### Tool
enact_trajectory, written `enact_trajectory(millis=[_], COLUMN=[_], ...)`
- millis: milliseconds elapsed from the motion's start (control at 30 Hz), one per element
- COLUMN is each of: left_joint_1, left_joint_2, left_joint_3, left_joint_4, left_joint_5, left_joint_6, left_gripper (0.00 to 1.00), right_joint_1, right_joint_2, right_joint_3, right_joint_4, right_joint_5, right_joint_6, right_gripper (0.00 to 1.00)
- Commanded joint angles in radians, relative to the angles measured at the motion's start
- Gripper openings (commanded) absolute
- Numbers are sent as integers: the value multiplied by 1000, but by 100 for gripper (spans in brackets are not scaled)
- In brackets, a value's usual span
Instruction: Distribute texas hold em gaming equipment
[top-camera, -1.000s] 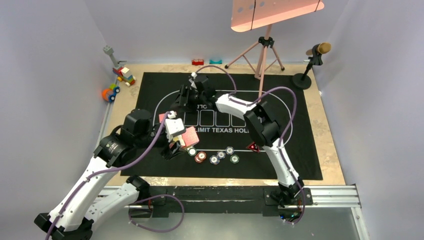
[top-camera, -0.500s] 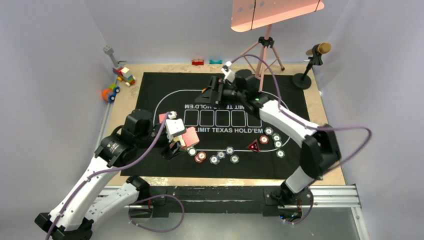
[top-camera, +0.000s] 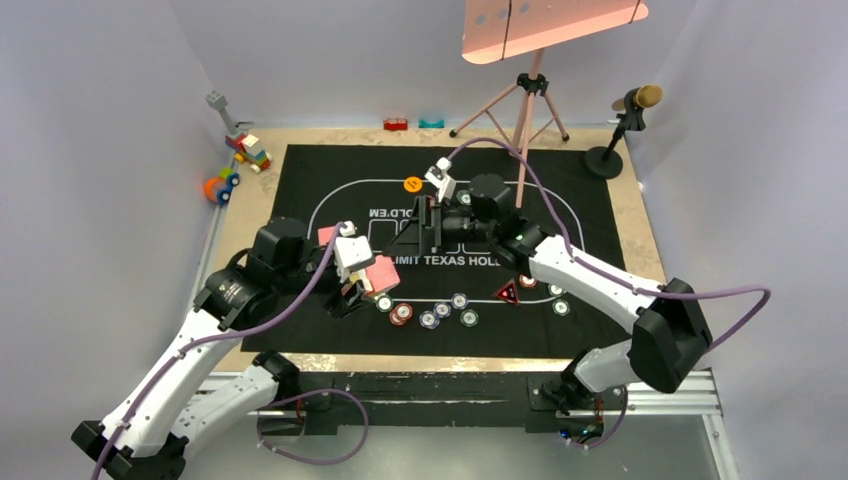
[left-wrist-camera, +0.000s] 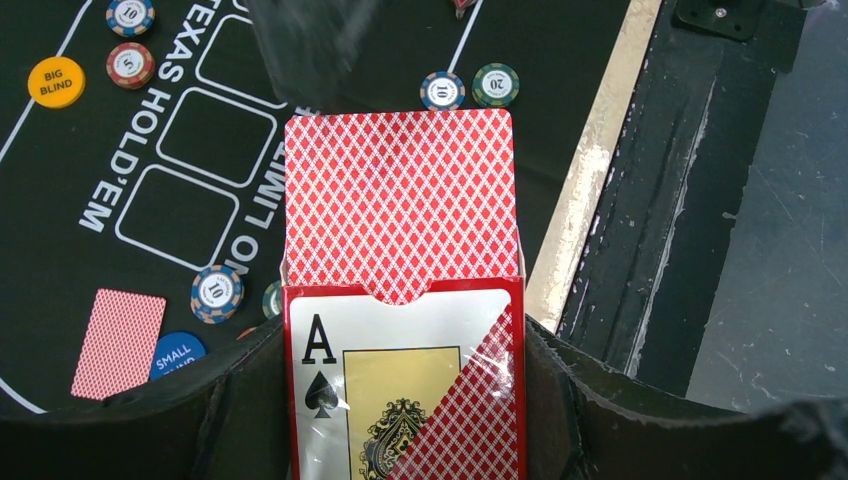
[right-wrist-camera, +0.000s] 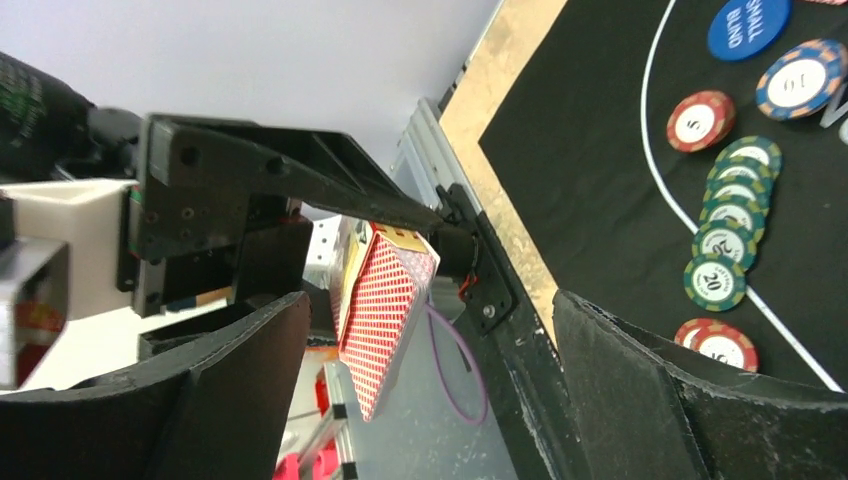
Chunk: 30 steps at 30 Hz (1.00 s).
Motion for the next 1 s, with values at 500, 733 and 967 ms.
enact_trajectory(millis=[500, 733, 967], left_joint_1=[-1, -2, 0], left_joint_2=[33, 28, 20], left_joint_3=[34, 32, 25], left_joint_4=[110, 112, 108], left_joint_5=[-9, -13, -17], left_joint_6=[23, 22, 22], left_gripper=[25, 25, 24], right_joint_1=[84, 84, 74], right_joint_2=[144, 162, 134], right_joint_3=[-12, -31, -56], right_joint_4=[269, 286, 272], right_joint_5=[-121, -151, -162], right_joint_6=[115, 167, 173], right_gripper=[98, 79, 70])
